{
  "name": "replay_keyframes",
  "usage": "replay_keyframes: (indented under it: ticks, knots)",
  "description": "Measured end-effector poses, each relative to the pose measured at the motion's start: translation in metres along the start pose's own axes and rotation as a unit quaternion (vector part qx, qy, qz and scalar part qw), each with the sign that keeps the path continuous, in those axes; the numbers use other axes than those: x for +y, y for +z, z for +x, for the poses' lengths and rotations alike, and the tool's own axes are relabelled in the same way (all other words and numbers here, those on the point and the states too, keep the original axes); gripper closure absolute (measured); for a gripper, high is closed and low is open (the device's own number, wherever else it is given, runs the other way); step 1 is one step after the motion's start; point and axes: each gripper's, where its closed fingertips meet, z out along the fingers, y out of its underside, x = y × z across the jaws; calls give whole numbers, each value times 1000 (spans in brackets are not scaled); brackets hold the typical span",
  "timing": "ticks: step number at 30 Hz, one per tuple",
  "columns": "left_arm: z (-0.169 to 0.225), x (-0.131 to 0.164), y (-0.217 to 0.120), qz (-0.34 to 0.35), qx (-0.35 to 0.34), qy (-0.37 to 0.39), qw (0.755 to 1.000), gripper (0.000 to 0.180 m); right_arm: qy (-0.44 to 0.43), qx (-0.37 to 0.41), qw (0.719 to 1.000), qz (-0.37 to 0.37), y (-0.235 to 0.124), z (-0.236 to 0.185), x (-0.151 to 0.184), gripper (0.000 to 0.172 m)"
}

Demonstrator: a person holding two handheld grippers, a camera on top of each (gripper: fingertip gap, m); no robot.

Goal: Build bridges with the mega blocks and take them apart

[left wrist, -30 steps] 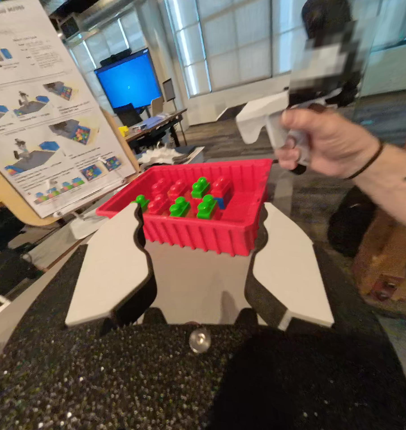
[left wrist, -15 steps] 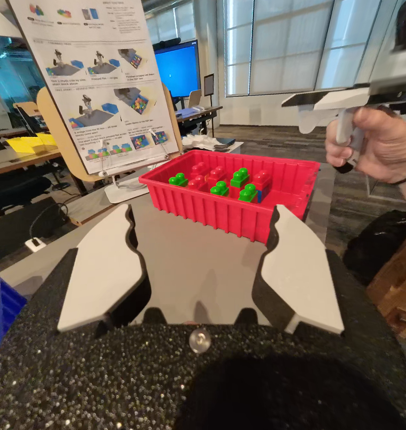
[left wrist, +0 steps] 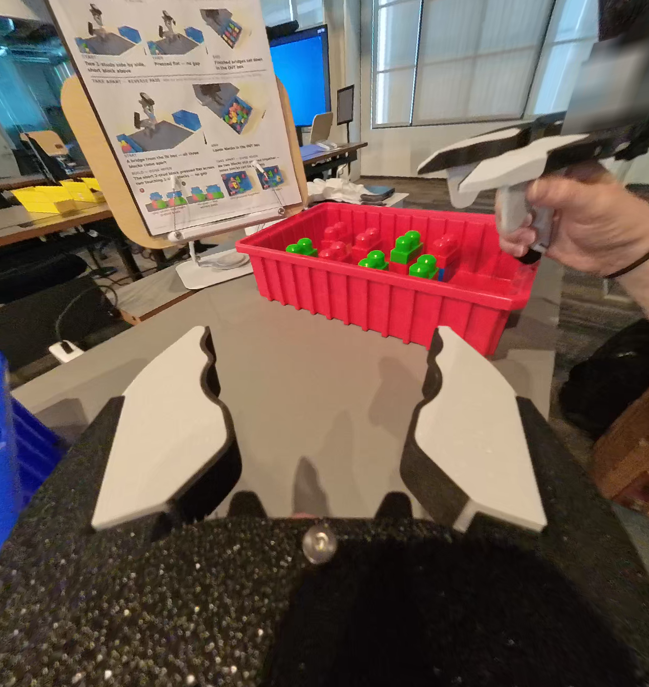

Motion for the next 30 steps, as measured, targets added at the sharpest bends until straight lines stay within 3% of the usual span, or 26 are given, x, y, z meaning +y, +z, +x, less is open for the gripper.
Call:
replay_keyframes:
  ticks: [1, 10, 15, 20, 30]
  knots:
    - [1, 2, 0, 1, 6, -10, 1000, 73, -1, -2, 1000, -3, 3, -1, 1, 104]
    - [15, 5, 15, 7, 47, -21, 999, 73, -8, -10, 1000, -2, 2, -10, 4, 106]
    - [18, -8, 34, 15, 57, -9, 998, 73, -7, 3, 1000, 3, -20, -10, 11, 108]
    - [14, -3, 50, 2, 60, -22, 998, 73, 5, 9, 999, 41, -43, -6, 0, 109]
    - [-4, 3, 47, 15, 55, -83, 995, 70, 14, 26, 997, 72, -58, 1, -18, 111]
